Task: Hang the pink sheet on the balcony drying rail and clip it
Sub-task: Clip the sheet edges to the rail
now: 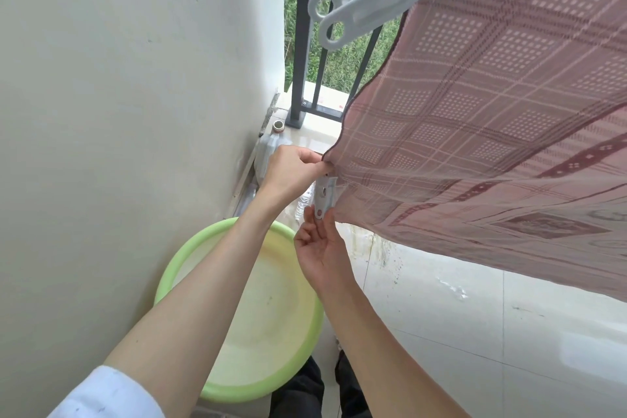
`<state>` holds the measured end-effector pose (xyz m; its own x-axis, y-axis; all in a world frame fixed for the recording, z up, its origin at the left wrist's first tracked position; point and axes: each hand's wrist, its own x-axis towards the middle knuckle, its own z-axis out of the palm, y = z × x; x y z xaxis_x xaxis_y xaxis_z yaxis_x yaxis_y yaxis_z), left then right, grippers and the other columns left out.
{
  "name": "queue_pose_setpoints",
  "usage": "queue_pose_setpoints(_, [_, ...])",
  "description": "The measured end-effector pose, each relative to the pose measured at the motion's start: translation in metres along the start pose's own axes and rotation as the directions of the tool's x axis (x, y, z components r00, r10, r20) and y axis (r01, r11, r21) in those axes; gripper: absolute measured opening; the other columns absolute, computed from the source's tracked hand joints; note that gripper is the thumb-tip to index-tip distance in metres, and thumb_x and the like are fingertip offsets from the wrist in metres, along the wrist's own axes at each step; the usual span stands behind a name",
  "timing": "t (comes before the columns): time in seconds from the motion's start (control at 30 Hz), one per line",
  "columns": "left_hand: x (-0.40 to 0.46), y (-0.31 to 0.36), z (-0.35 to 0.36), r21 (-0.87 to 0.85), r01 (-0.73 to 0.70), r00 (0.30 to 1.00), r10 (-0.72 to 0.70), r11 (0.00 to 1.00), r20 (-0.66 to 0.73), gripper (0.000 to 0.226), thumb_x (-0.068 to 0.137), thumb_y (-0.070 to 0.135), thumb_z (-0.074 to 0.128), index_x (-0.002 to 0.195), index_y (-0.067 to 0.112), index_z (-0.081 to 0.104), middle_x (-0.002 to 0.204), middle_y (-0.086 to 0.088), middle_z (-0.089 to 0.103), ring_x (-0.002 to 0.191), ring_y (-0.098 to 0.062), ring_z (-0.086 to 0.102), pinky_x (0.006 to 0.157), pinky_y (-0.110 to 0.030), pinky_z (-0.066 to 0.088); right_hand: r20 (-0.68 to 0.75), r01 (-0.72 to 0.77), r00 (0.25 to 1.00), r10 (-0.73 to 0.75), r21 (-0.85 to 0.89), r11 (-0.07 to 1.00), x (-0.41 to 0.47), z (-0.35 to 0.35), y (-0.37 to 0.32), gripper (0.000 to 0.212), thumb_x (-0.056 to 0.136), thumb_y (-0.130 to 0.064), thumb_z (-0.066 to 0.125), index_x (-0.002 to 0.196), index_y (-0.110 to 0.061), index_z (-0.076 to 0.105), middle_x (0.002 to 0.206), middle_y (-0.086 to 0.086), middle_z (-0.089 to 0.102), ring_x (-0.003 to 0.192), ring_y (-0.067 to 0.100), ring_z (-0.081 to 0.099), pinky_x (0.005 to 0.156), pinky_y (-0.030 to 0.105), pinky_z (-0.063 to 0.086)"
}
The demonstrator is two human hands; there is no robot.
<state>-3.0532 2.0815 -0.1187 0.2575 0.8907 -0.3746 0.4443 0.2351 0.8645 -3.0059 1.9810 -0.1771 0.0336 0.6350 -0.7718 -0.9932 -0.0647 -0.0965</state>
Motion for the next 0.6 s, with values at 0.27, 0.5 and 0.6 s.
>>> queue_pose_setpoints(0.27, [-0.006, -0.004, 0.009, 0.044, -0.054, 0.99, 0.059, 0.998, -0.125, 0.024, 0.079, 0.034, 0.07, 0.059, 0.025, 0.06, 0.072, 0.014, 0.051, 0.07, -0.006, 0.048, 0.065, -0.019, 0.037, 0.028, 0.013, 0.999, -0.015, 0.07, 0.997, 0.002, 0.011, 0.005, 0.02, 0.093, -0.024, 0.052, 0.087, -0.007, 0.06, 0.068, 0.006, 0.067, 0.045, 0.007, 0.044, 0.05, 0.015, 0.033])
queue_pose_setpoints(0.5, [-0.009, -0.01, 0.01, 0.056, -0.055, 0.991, 0.061, 0.997, -0.117, 0.029, 0.08, 0.04, 0.066, 0.059, 0.026, 0.054, 0.091, 0.003, 0.045, 0.078, -0.014, 0.047, 0.074, -0.028, 0.04, 0.074, -0.044, 0.997, 0.038, 0.081, 0.996, 0.004, 0.015, 0.009, 0.031, 0.093, -0.033, 0.049, 0.081, -0.005, 0.058, 0.065, 0.003, 0.061, 0.056, 0.009, 0.04, 0.056, 0.018, 0.027])
queue_pose_setpoints(0.6, [-0.011, -0.01, 0.011, 0.097, -0.046, 0.991, 0.058, 0.994, -0.124, 0.03, 0.082, 0.041, 0.064, 0.059, 0.026, 0.052, 0.093, 0.002, 0.046, 0.08, -0.016, 0.048, 0.074, -0.027, 0.037, 0.073, -0.112, 0.991, 0.117, -0.062, 0.992, -0.001, 0.016, 0.006, 0.037, 0.093, -0.041, 0.047, 0.088, -0.006, 0.061, 0.079, 0.002, 0.061, 0.073, 0.014, 0.051, 0.07, 0.023, 0.037])
